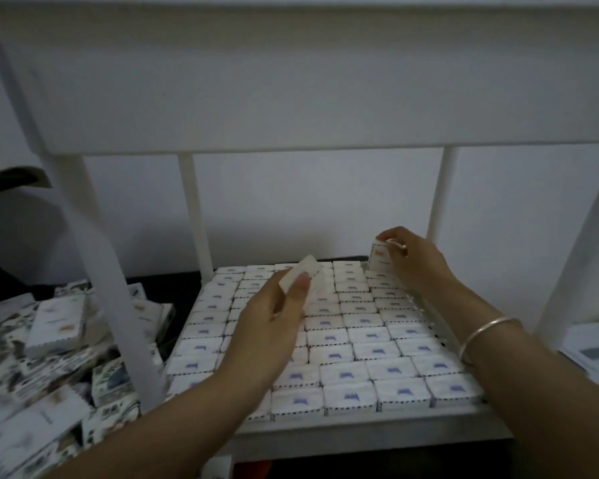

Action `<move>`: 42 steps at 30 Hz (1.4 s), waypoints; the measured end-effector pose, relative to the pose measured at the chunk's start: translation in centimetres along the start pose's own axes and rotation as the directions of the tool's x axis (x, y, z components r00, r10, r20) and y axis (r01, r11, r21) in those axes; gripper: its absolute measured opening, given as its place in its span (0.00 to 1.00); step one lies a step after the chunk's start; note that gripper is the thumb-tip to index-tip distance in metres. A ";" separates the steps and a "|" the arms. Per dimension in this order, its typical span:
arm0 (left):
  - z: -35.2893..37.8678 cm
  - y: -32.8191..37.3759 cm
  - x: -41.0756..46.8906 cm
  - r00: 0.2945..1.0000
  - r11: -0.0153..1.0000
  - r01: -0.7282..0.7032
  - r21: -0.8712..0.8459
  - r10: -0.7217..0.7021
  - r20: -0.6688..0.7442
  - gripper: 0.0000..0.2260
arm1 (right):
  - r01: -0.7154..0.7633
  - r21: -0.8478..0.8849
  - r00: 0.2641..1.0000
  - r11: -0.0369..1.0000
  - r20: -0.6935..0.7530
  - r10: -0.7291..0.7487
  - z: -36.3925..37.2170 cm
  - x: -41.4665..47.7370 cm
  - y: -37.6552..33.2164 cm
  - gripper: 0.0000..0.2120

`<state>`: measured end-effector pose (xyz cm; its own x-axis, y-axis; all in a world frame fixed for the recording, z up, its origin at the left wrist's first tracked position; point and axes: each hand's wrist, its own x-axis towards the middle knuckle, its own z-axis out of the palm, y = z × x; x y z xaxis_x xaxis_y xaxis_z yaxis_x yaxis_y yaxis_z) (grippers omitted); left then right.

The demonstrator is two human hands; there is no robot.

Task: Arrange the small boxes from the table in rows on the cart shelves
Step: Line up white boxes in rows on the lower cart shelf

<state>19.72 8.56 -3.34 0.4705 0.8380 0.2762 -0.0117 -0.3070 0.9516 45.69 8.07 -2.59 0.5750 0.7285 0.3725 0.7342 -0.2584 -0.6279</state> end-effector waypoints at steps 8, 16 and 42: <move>0.0 1.0 0.1 0.984 0.990 0.121 -0.075 -0.130 -0.125 0.17 | -0.038 0.009 0.970 0.999 0.241 0.035 1.2 0.1 0.9 0.12; 0.7 2.1 2.6 0.987 0.990 0.125 0.071 -0.116 -0.113 0.11 | -0.226 0.057 0.950 0.972 0.233 0.208 1.8 0.0 1.4 0.13; 9.3 -0.2 18.1 0.879 0.455 -0.431 0.779 0.018 0.476 0.14 | -0.323 0.178 0.938 0.929 0.188 0.290 1.4 -0.3 0.9 0.28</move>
<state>36.43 19.67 0.20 0.8336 0.5163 0.1962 0.4788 -0.8526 0.2094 45.70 8.50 -4.26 0.6849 0.7276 0.0390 0.4320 -0.3624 -0.8258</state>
